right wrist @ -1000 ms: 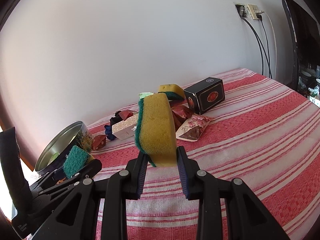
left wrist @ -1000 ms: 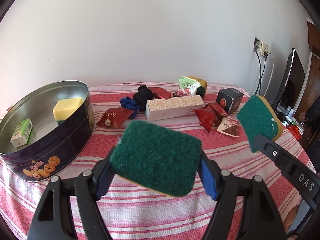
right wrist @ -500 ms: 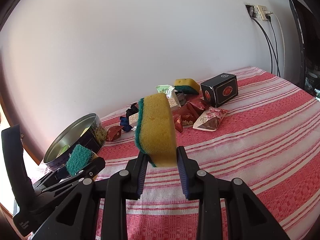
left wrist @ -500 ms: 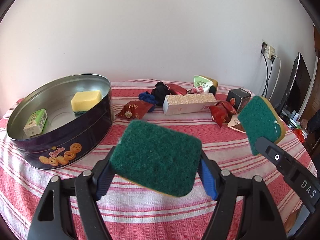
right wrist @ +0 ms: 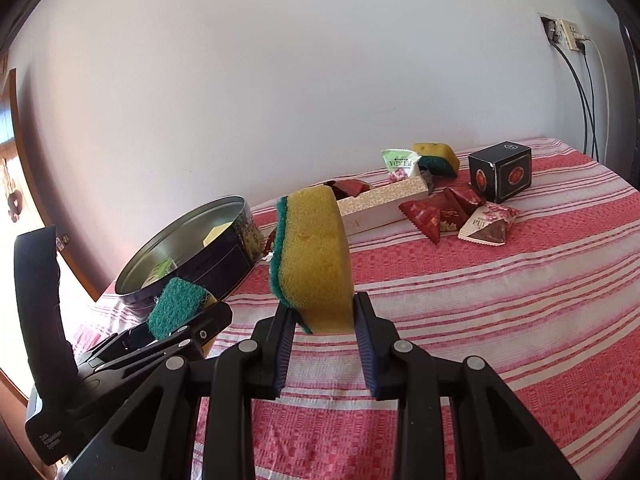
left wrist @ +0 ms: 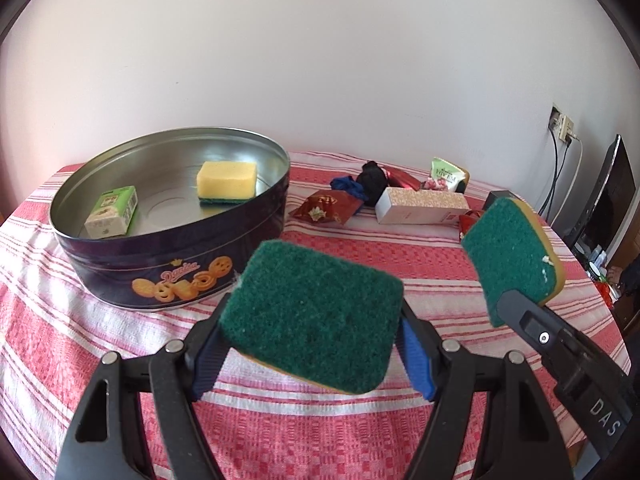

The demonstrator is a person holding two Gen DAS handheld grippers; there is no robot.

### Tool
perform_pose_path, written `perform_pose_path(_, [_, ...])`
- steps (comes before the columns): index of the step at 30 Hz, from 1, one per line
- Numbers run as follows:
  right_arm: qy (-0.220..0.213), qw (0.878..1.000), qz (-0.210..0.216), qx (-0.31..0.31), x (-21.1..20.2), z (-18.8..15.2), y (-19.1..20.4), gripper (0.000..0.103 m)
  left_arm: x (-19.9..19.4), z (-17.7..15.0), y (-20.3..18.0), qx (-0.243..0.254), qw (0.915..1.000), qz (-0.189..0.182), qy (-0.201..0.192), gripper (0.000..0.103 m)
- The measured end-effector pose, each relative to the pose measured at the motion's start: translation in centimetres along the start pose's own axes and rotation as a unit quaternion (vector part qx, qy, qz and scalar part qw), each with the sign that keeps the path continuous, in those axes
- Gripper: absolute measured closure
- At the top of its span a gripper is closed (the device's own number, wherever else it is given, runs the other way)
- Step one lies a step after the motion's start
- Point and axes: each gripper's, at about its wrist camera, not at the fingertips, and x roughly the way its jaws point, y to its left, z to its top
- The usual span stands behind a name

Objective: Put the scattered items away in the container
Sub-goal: 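Carry both held sponges toward the tin, then open both grippers to drop the sponges into the tin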

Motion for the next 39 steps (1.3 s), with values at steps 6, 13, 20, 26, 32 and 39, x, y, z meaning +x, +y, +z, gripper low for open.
perform_pose_path(6, [0.011,1.000,0.020,-0.018,0.9,-0.5,2.4,0.071,-0.8,-0.3,3.3,-0.030,0.9995,0.013,0.001,0.029])
perform_pose_path(13, [0.021,0.998,0.046,-0.043,1.8,-1.1,5.5,0.071,-1.8,-0.6,7.3,-0.066,0.9970,0.040,-0.005,0.029])
perform_pose_path(20, [0.037,0.994,0.073,-0.067,3.2,-1.7,8.7,0.071,-2.7,-1.1,10.8,-0.093,0.9937,0.062,-0.012,0.029])
perform_pose_path(26, [0.046,0.990,0.101,-0.091,4.2,-2.2,11.7,0.071,-3.8,-1.7,13.8,-0.123,0.9895,0.074,-0.015,0.029])
perform_pose_path(32, [0.060,0.982,0.138,-0.114,5.3,-2.8,15.3,0.071,-4.9,-2.3,16.9,-0.152,0.9837,0.093,-0.023,0.029])
perform_pose_path(39, [0.058,0.973,0.181,-0.133,6.7,-1.6,19.2,0.071,-6.1,-2.2,20.3,-0.177,0.9753,0.126,-0.040,0.029])
